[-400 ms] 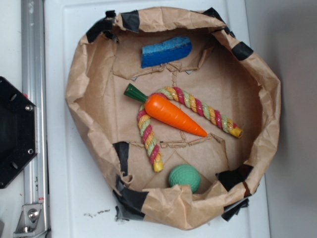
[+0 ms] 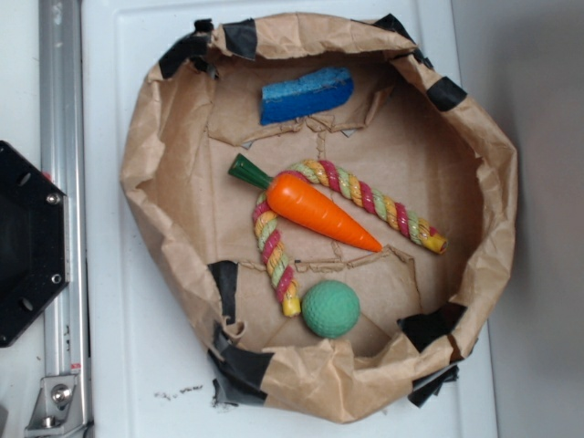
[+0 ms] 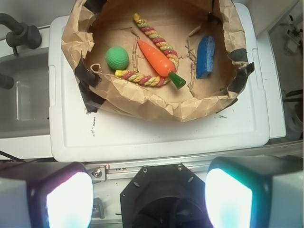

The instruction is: Grab the blue sponge.

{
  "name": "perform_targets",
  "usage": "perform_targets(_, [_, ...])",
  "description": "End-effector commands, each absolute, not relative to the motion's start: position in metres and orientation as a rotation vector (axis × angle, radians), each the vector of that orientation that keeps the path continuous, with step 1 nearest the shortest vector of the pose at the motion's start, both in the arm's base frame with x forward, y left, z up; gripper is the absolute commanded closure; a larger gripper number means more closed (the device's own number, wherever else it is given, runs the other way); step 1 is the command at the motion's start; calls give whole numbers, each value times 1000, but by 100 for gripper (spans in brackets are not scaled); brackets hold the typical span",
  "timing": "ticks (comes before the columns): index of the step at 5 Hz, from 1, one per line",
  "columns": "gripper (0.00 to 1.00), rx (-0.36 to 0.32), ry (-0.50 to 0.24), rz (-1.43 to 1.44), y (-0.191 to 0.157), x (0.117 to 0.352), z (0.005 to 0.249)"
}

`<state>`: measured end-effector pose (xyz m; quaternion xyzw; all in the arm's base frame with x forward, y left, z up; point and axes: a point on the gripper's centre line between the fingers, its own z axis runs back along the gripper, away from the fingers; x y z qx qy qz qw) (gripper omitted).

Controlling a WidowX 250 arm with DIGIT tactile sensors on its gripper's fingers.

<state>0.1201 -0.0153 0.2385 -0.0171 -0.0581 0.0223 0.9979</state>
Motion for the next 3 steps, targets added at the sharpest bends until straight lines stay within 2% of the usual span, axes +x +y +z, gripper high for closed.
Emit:
perform_targets(1, [0,-35,-211,432,53,208,162])
perform_targets(2, [0,-46,-181,539,56,234,138])
perform_targets(3, [0,21,-152,621,49,246,115])
